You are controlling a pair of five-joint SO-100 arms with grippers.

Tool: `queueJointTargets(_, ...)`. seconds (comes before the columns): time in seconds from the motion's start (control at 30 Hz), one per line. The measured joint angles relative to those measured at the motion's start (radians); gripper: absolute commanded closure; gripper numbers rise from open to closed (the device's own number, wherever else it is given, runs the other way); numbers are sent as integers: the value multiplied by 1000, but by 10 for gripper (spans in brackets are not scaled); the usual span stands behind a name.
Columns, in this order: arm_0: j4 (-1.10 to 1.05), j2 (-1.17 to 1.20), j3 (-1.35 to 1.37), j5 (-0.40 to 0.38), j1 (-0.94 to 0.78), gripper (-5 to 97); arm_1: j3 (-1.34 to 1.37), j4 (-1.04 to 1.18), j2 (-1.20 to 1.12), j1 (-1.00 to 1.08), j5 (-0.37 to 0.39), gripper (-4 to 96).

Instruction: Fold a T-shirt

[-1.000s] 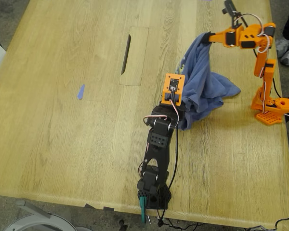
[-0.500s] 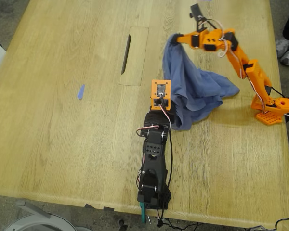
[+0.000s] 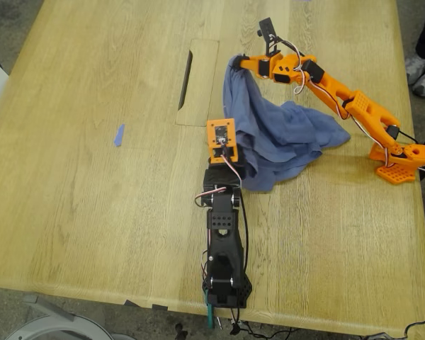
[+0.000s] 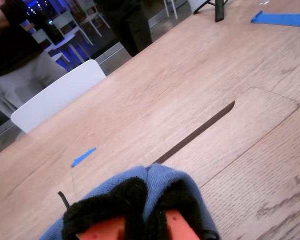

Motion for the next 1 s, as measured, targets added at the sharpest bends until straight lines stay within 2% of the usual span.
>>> queueJointTargets(0.33, -239, 17, 184, 8, -173, 920, 8, -161, -141, 81, -18, 915)
queueJointTargets(0.6, -451, 11, 302, 14, -284, 920, 202, -474, -169, 89, -18, 915)
queueJointTargets(0.87, -759, -118, 422, 29, -364, 920, 227, -661, -270, 89, -20, 915)
queueJointTargets(1.0, -839, -170, 428, 29, -390, 920, 276, -762, -273, 98, -28, 915)
